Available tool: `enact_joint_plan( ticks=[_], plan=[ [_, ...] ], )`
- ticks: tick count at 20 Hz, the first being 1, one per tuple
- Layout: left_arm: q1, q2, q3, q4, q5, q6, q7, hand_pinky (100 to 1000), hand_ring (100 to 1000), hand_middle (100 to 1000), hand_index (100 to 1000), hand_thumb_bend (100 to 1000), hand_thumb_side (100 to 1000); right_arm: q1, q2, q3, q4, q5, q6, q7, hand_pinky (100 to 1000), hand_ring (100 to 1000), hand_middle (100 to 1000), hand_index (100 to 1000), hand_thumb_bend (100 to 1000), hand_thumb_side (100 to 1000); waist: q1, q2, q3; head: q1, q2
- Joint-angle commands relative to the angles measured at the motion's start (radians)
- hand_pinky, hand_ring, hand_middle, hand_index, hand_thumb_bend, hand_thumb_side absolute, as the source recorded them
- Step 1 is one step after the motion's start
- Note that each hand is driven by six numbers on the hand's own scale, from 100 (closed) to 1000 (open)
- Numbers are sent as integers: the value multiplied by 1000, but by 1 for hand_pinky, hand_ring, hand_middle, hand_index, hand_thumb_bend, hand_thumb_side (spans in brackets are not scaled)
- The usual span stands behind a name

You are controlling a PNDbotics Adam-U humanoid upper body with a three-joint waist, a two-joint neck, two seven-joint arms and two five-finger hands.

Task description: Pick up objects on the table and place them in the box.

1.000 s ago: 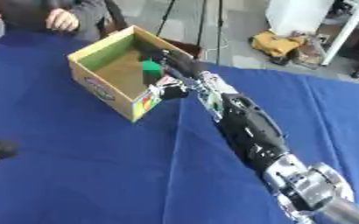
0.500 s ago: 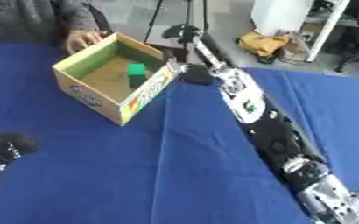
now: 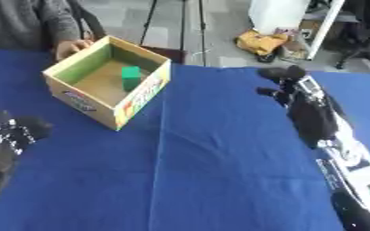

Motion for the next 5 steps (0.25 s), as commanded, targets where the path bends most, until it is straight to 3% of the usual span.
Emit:
enact_joint_plan(
  ticks=[1, 5],
  plan=[
    [-4, 26, 19, -9, -4, -4, 19, 818, 783, 618, 691, 253, 1000, 32, 20, -40, -44, -3, 16, -24, 826, 955, 777, 753, 100, 905, 6, -12, -10, 8, -3],
    [4, 24, 25, -8, -6, -5, 32, 815, 777, 612, 690, 255, 1000, 74, 75, -61, -47, 14, 25, -42, 823, 951, 763, 730, 100, 923, 9, -12, -25, 13, 4]
  ],
)
